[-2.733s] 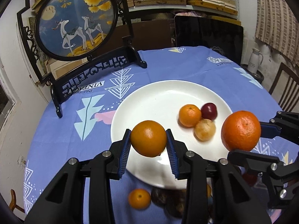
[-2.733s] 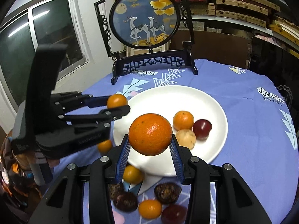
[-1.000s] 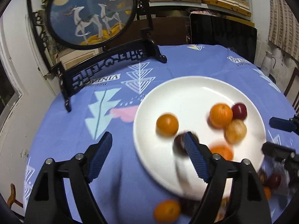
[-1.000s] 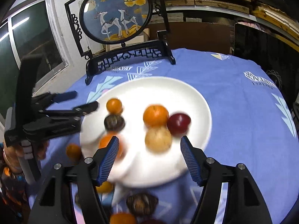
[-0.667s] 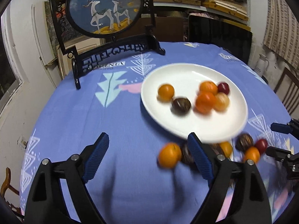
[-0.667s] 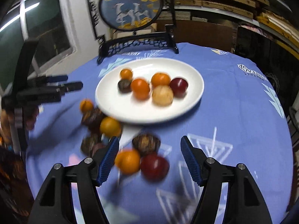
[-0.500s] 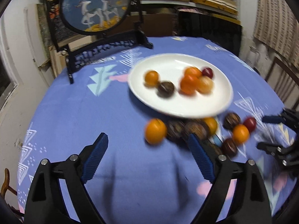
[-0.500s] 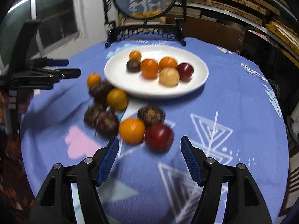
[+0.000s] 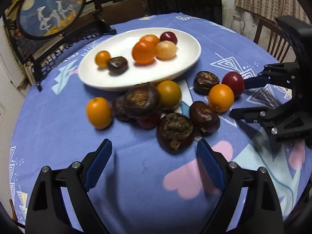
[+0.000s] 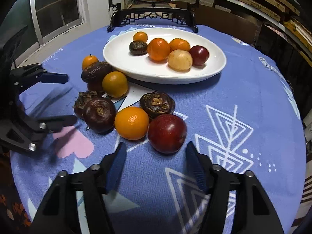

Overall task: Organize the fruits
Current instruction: 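Grasp a dark brown fruit with left tool while right tool grasps a red plum, then lift both held fruits toward the white plate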

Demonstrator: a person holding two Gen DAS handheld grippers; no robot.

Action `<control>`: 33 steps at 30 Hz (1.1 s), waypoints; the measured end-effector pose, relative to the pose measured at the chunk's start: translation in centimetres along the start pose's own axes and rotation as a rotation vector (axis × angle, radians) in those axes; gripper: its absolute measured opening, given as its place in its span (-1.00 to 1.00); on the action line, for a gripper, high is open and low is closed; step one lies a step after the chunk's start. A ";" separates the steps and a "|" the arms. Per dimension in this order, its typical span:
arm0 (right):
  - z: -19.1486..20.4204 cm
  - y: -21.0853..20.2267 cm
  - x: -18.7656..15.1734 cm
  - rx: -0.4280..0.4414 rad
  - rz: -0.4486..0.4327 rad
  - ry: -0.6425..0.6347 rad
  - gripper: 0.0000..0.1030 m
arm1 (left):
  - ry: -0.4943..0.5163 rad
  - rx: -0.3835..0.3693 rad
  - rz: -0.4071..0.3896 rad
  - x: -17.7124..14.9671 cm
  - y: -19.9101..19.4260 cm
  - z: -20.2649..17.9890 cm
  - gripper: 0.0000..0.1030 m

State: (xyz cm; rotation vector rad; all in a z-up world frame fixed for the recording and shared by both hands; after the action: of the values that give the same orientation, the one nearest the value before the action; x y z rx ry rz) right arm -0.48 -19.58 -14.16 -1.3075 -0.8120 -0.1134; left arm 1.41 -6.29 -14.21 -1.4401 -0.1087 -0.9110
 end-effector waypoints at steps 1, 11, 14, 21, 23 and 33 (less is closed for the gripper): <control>0.0 0.0 0.0 -0.003 -0.002 -0.001 0.08 | 0.000 -0.007 0.013 0.2 0.4 -0.2 0.68; -0.6 -0.2 -0.1 -0.012 -0.009 0.022 -0.18 | -0.041 -0.039 0.041 1.6 1.5 -1.3 0.23; -1.1 -0.4 -0.1 0.004 -0.014 0.048 -0.40 | -0.053 -0.054 0.044 1.3 1.1 -1.2 0.01; -0.8 -0.6 -0.6 0.013 0.001 0.041 -0.32 | -0.058 -0.054 0.027 0.3 -0.9 -0.7 -0.19; -0.7 -0.6 -0.7 0.000 0.011 0.051 0.26 | -0.066 -0.055 0.022 0.1 -1.3 -0.3 -0.19; -0.7 0.2 0.9 -0.005 -0.018 0.030 -0.26 | -0.093 -0.056 0.012 -0.5 -2.0 0.6 -0.19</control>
State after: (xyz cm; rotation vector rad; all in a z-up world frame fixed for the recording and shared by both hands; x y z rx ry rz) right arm 0.61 -19.80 -13.79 -1.3008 -0.7980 -0.1494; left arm 0.17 -5.31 -12.82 -1.5339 -0.1450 -0.8432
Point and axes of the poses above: each gripper's, at about its wrist camera, not at the fingertips, and y roughly the way its jaws point, z to its left, x to its top, the point moved 6 cm from there along y, roughly the way its jaws point, and after that the axes turned 4 degrees about x, right-handed, at the moved point
